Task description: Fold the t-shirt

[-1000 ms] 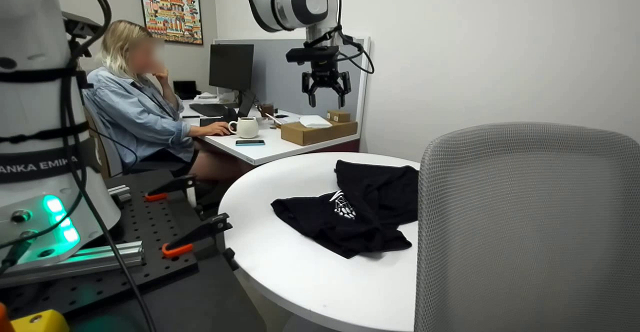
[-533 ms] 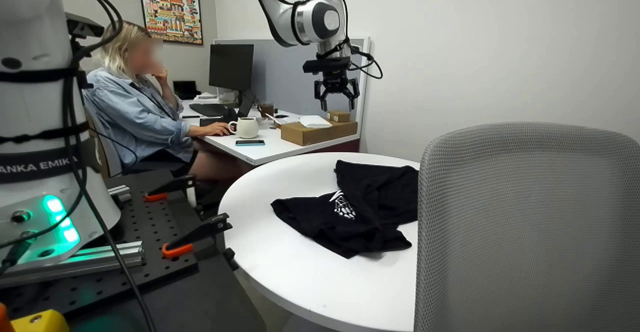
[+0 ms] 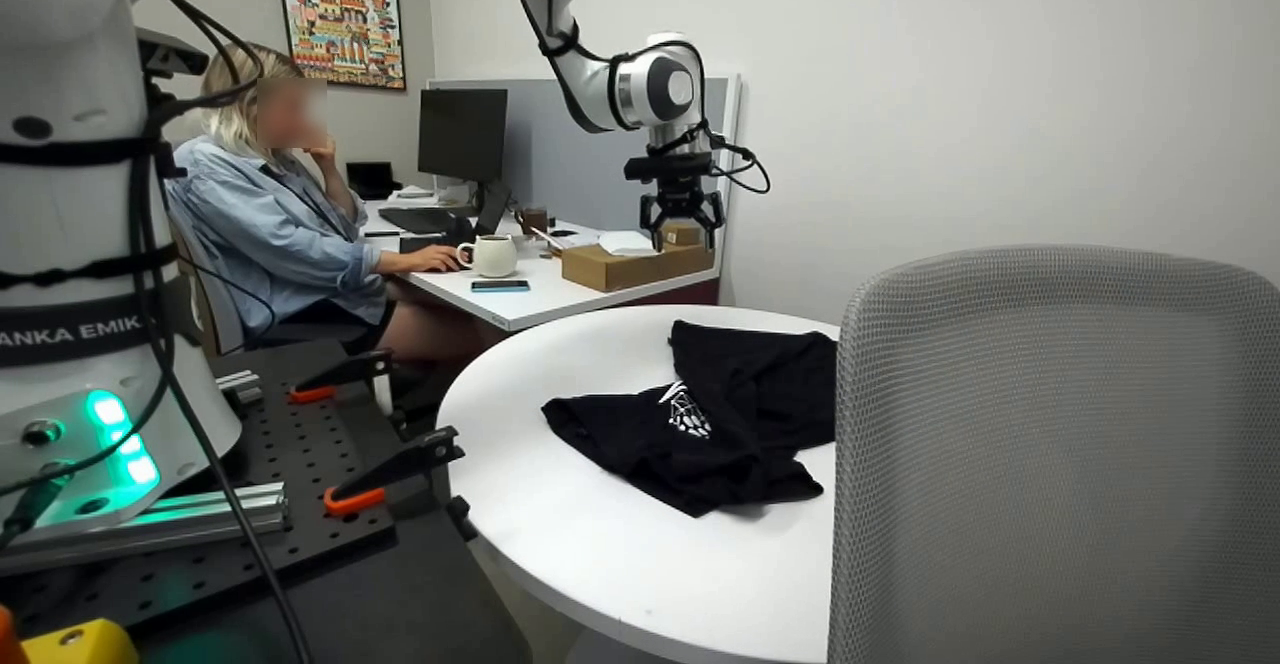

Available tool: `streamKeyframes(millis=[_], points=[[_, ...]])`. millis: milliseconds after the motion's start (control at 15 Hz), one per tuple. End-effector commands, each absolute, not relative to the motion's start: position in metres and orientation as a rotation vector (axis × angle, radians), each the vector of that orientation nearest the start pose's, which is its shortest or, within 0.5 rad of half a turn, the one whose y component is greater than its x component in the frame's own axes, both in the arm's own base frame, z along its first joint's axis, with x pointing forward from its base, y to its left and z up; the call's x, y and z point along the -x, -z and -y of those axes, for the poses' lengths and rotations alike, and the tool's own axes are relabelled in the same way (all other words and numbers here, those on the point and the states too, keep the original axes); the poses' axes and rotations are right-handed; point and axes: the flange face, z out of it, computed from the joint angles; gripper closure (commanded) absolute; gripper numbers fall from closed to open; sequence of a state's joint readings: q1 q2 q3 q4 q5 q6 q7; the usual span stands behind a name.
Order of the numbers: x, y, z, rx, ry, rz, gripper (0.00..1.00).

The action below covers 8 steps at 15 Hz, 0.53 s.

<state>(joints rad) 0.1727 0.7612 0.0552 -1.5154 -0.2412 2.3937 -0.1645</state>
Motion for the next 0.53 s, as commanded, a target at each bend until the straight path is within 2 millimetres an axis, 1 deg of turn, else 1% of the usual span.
streamKeyframes(millis=[0,133,267,467], points=[[-0.733,-0.212,-0.186,3.174,0.186,0.964,0.0],[-0.739,-0.204,-0.204,3.171,0.197,0.99,0.0],[-0.745,-0.196,-0.217,3.178,0.221,1.032,0.0],[-0.754,-0.184,-0.226,3.195,0.262,1.08,0.0]])
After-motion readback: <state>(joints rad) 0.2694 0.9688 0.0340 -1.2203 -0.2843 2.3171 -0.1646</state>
